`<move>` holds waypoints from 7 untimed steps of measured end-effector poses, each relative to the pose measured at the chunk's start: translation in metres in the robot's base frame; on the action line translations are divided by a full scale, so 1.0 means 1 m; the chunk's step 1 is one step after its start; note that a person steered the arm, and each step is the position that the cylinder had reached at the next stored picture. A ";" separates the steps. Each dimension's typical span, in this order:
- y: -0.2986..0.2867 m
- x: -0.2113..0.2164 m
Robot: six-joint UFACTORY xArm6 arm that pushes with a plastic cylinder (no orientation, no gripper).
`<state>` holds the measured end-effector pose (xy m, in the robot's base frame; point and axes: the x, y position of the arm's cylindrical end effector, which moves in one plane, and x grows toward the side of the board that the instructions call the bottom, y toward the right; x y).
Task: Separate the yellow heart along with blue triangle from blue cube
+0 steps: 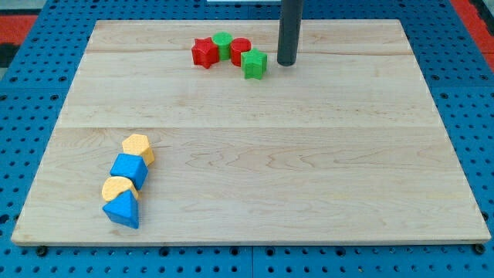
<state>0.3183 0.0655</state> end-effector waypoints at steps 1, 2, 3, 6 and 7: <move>0.001 0.067; 0.001 0.152; -0.010 0.234; -0.154 0.300; -0.189 0.299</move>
